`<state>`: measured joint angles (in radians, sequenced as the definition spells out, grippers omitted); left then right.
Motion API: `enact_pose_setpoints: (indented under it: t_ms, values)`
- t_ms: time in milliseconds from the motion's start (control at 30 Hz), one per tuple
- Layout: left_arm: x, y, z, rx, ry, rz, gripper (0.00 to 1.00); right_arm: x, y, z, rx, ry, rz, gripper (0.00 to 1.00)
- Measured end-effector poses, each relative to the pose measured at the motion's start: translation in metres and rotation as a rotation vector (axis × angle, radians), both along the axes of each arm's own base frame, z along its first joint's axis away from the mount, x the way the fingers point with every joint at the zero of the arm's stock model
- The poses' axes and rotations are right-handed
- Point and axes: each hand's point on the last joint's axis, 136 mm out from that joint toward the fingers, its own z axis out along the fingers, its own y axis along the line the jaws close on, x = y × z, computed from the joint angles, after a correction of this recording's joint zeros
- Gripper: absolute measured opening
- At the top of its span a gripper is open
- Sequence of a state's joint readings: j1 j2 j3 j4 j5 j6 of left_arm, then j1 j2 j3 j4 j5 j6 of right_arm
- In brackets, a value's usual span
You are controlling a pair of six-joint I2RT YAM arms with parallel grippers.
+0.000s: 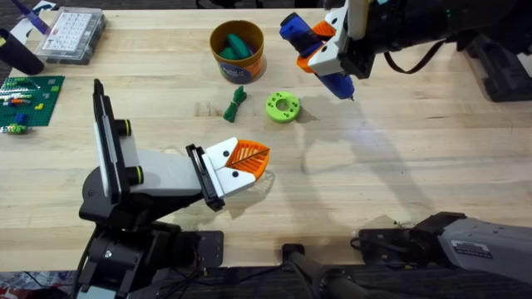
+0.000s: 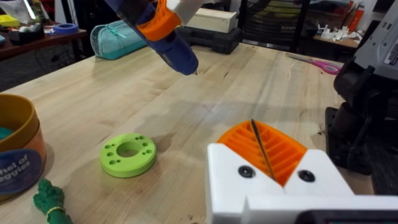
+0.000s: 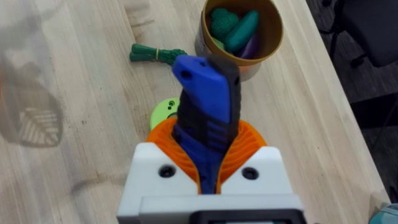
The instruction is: Pick up the gripper from the table and insert it into the empty holder that is missing its gripper. Then pick up a screw, insert it into the mounting hole, and use the screwdriver to tighten it. Finally, clean up the table by picking up the vegetable and placing it into the bucket.
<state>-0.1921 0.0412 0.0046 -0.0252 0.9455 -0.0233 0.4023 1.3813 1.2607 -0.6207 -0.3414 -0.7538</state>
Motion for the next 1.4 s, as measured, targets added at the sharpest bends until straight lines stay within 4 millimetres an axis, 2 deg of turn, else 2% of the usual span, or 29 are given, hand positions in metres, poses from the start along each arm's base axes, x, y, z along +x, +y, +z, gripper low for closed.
enact_pose_setpoints:
  t_ms: [233,633,800,967,1133,1233,1267,1400]
  values:
    - [0.000,0.000,-0.002,0.002,0.012,0.000,0.011,-0.004,-0.005,-0.008,-0.027,0.031,-0.013,0.104]
    - [0.000,0.000,-0.002,0.002,0.012,0.000,0.011,0.012,-0.052,-0.035,-0.276,0.006,-0.127,0.104]
    - [0.000,0.000,-0.002,0.002,0.012,0.000,0.011,0.032,-0.078,-0.065,-0.337,0.068,-0.191,0.104]
    - [0.000,0.000,-0.002,0.002,0.012,0.001,0.011,0.055,-0.104,-0.107,-0.392,0.143,-0.236,0.104]
    - [0.000,0.000,-0.002,0.002,0.012,0.001,0.011,0.069,-0.113,-0.140,-0.426,0.178,-0.238,0.104]
    - [0.000,0.000,-0.002,0.002,0.012,0.001,0.011,0.072,-0.116,-0.158,-0.460,0.199,-0.221,0.104]
    - [0.000,0.000,-0.002,0.003,0.013,0.001,0.011,0.069,-0.122,-0.176,-0.527,0.223,-0.173,0.023]
    - [0.000,0.000,-0.003,0.004,0.020,0.002,0.011,0.068,-0.125,-0.181,-0.554,0.226,-0.158,0.021]
